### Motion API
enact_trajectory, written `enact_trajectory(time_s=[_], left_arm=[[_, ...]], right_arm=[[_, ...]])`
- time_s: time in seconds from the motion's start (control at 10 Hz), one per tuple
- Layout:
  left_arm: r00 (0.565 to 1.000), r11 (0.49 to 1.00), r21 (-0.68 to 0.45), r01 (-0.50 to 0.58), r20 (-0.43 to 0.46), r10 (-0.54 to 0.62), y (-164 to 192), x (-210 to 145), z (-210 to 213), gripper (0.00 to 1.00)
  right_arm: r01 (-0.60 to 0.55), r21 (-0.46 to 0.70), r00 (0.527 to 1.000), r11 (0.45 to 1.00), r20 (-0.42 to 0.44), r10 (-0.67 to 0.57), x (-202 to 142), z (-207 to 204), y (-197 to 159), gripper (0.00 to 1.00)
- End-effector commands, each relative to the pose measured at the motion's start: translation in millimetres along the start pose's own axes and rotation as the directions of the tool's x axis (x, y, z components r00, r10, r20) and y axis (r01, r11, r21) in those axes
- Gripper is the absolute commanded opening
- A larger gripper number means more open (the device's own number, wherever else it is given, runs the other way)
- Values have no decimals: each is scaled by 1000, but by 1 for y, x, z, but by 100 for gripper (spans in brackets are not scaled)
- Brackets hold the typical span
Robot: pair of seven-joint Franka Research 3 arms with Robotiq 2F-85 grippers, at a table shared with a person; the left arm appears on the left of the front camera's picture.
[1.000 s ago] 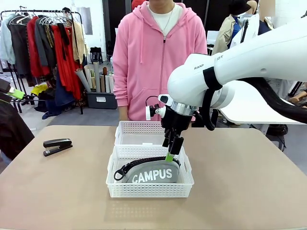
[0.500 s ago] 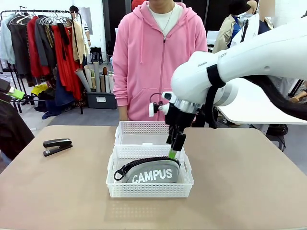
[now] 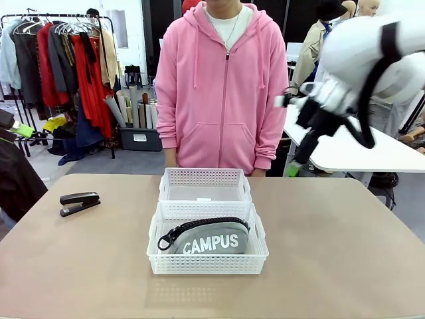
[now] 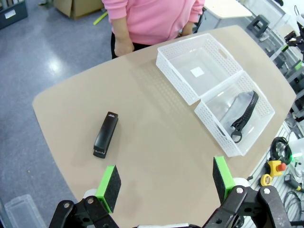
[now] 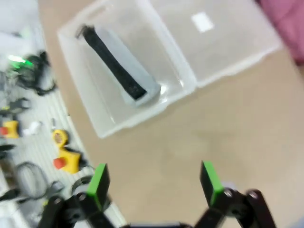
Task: Distribute items into two baskets.
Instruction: Pick up the Stapler that the person points to.
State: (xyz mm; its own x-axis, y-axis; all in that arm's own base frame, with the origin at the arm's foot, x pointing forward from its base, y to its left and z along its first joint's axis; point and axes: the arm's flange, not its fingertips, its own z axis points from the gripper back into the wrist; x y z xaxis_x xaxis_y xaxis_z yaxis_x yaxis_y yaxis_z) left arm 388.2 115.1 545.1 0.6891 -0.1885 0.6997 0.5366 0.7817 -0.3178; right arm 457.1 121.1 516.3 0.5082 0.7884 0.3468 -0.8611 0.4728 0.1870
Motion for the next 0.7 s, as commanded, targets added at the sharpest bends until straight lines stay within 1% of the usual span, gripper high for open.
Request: enact_trajectory(time_s=[0.0, 0.1, 0.2, 0.3, 0.4, 0.5, 0.6], left_arm=[[1000, 1000, -13, 10, 14, -10, 1, 0, 0, 100], [1000, 1000, -13, 10, 14, -10, 1, 0, 0, 100], [1000, 1000, -13, 10, 14, -10, 1, 0, 0, 100], [1000, 1000, -13, 10, 14, -10, 1, 0, 0, 100], [1000, 1000, -13, 10, 14, -10, 1, 0, 0, 100], [1000, 1000, -13, 10, 14, -10, 1, 0, 0, 100], [1000, 1000, -13, 10, 14, -10, 1, 0, 0, 100]], right_arm=[[174, 44, 980, 984, 92, -178, -38, 30, -7, 100], [220, 44, 968, 974, 112, -224, -57, 47, -12, 100], [257, 76, 951, 963, 157, -266, -76, 60, -16, 100], [295, 94, 926, 951, 218, -309, -98, 73, -18, 100], [314, 104, 894, 944, 302, -331, -124, 90, -15, 100], [327, 108, 867, 939, 361, -343, -142, 100, -11, 100], [335, 112, 855, 936, 380, -352, -153, 105, -8, 100]])
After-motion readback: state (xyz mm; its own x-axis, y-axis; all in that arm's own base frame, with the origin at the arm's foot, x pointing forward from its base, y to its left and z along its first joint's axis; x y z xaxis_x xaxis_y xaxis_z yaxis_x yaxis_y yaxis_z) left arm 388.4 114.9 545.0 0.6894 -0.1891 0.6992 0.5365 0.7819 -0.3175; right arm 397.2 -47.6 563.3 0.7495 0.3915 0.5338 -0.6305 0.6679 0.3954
